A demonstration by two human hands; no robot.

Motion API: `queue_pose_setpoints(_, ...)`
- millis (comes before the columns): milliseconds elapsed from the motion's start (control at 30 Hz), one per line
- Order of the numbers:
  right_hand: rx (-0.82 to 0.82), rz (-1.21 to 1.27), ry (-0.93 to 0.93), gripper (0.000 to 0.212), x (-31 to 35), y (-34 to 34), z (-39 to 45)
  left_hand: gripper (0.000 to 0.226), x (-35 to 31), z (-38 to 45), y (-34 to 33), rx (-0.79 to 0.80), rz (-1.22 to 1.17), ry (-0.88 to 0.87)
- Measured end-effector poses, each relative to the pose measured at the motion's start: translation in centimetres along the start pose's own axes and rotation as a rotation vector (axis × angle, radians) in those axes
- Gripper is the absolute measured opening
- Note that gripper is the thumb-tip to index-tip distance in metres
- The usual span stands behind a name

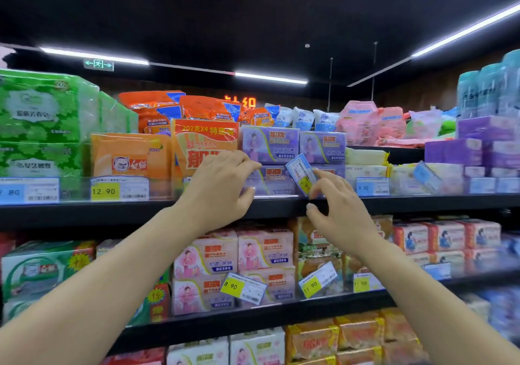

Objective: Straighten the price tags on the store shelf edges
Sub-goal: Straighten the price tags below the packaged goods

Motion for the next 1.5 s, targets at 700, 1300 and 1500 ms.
queue_pose_setpoints(700,0.116,-0.038,0.154,0.008,1.5,-1.7,0.8,0.033,-1.0,-0.7,-2.0,-0.038,0.078,0.047)
queue_pose_setpoints(1300,0.128,-0.066,0.12,0.01,-0.7,-1.6,-0.1,0.048,-3.2,2.5,-3.9,0.039,0.1,0.091)
queue_pose_setpoints(1500,0.128,-0.081,0.126,0.013,-0.3,-1.6,0.2,0.038,-2.8,2.4,-3.5,0.012,0.112,0.121)
Point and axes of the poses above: each hand's wrist, its own z-axis towards the middle knuckle, its own y-axis out of the back of the hand, x = y × z, the point moved 10 cm from there along z, towards the middle knuckle, and after that the axes turned 4 degrees about -z, right-handed, at the moved point
